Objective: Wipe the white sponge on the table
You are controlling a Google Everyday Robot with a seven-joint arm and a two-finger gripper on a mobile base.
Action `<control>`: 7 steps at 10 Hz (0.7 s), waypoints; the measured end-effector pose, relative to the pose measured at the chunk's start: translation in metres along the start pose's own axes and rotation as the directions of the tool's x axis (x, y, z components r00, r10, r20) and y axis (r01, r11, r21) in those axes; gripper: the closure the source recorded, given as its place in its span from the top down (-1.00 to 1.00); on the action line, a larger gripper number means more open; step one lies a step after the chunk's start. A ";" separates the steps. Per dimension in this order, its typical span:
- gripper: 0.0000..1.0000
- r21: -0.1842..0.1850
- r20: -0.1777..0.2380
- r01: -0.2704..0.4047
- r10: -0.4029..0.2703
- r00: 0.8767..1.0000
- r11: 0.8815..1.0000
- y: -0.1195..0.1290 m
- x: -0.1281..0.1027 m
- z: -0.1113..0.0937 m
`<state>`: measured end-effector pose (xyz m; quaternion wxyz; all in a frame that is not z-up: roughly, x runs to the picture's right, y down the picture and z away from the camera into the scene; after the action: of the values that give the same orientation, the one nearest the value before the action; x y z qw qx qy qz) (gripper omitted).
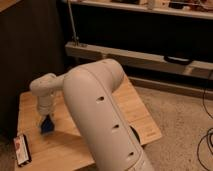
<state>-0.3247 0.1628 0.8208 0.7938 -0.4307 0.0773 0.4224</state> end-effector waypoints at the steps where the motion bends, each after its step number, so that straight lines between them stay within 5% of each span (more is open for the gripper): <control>1: -0.73 -0.006 0.017 -0.030 0.030 0.999 1.000 -0.015 0.006 -0.007; 4: -0.73 -0.017 0.049 -0.118 0.118 0.992 0.993 -0.054 0.031 -0.022; 7: -0.73 -0.076 0.025 -0.114 0.116 0.993 0.991 -0.044 0.051 -0.015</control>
<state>-0.2566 0.1702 0.8133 0.7525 -0.4487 0.0744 0.4764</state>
